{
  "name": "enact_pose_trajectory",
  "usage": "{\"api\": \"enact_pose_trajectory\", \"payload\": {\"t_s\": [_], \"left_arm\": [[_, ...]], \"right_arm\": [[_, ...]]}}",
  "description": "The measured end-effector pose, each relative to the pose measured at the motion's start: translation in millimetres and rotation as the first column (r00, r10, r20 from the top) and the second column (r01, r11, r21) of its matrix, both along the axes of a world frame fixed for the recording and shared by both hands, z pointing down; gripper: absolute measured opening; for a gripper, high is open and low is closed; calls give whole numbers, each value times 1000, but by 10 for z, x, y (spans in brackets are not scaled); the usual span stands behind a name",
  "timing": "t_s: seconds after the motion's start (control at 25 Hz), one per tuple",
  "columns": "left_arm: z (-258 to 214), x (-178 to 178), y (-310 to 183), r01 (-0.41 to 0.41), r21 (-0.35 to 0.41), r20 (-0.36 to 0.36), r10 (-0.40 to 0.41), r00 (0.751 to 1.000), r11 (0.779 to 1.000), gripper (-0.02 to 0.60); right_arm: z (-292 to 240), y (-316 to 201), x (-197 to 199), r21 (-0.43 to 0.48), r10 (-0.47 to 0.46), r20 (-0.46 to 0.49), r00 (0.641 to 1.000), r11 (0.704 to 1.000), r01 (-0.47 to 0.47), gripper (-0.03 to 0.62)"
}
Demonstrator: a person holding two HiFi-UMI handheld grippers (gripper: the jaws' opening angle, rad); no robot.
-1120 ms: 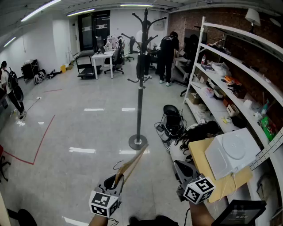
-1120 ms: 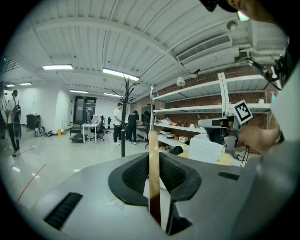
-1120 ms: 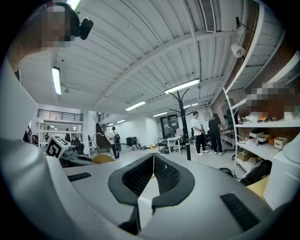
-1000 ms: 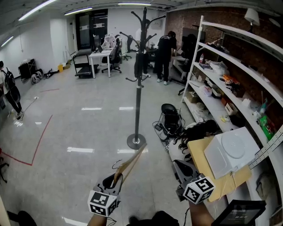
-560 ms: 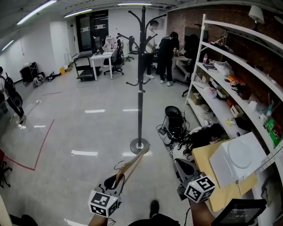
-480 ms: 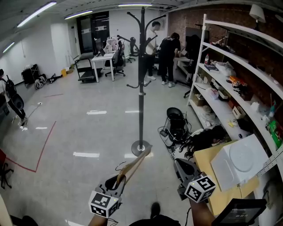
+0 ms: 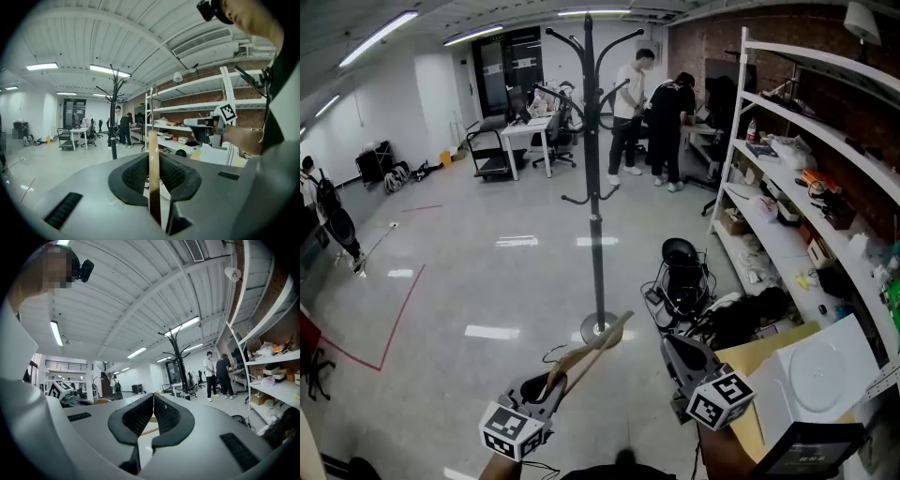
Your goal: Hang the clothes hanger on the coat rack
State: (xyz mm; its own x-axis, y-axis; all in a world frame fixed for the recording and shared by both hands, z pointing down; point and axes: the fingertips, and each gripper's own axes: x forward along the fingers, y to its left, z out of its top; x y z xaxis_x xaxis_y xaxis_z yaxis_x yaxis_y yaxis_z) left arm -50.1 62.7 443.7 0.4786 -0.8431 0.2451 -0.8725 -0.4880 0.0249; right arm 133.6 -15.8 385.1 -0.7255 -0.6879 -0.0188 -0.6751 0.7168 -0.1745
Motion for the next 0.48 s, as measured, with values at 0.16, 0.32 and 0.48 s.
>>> {"api": "enact_pose_trajectory", "payload": {"t_s": [0.16, 0.32, 0.48], "left_arm": [[-4, 118, -218, -10, 0, 10, 10, 1000, 1000, 52], [-11, 177, -400, -29, -16, -4, 29, 1000, 999, 52], [-14, 129, -618, -49, -18, -5, 49, 999, 999, 52]], "right_arm": [[68, -259, 69, 1, -21, 19, 1000, 1000, 21, 6], [130, -462, 109, -16, -26, 32, 999, 1000, 26, 6], [129, -670, 70, -20, -17, 28, 999, 1000, 17, 6]]}}
